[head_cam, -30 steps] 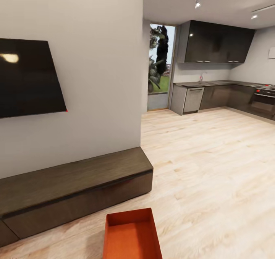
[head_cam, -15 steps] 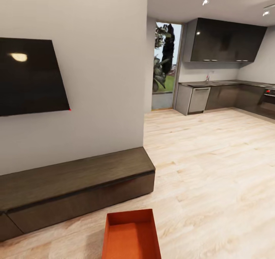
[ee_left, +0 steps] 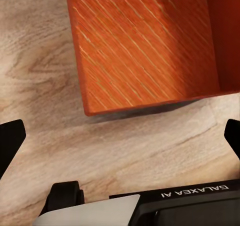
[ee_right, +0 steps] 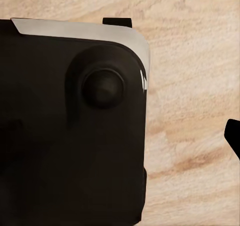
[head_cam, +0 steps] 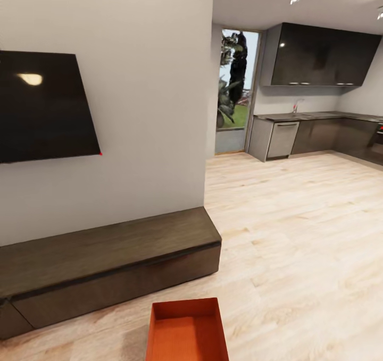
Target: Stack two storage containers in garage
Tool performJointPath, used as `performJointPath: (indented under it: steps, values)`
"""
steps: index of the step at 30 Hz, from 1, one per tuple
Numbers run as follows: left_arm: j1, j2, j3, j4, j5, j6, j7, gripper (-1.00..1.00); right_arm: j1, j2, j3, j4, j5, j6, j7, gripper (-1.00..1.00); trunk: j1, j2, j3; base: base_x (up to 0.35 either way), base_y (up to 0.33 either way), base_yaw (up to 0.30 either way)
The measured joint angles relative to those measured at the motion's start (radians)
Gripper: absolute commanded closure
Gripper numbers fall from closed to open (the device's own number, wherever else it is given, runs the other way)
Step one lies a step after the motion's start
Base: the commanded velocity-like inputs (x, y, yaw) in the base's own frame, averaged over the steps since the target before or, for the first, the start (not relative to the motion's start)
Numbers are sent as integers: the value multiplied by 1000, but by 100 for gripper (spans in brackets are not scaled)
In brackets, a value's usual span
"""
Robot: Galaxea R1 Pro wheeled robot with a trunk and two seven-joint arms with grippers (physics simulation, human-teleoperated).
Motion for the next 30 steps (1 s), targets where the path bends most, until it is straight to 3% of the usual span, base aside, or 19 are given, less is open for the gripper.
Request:
performJointPath:
  steps: [30]
  values:
    - [0,0,0,0,0,-3,0,-100,0,1,-3,2,-1,0,0,-100,0,0,0,45,0,1]
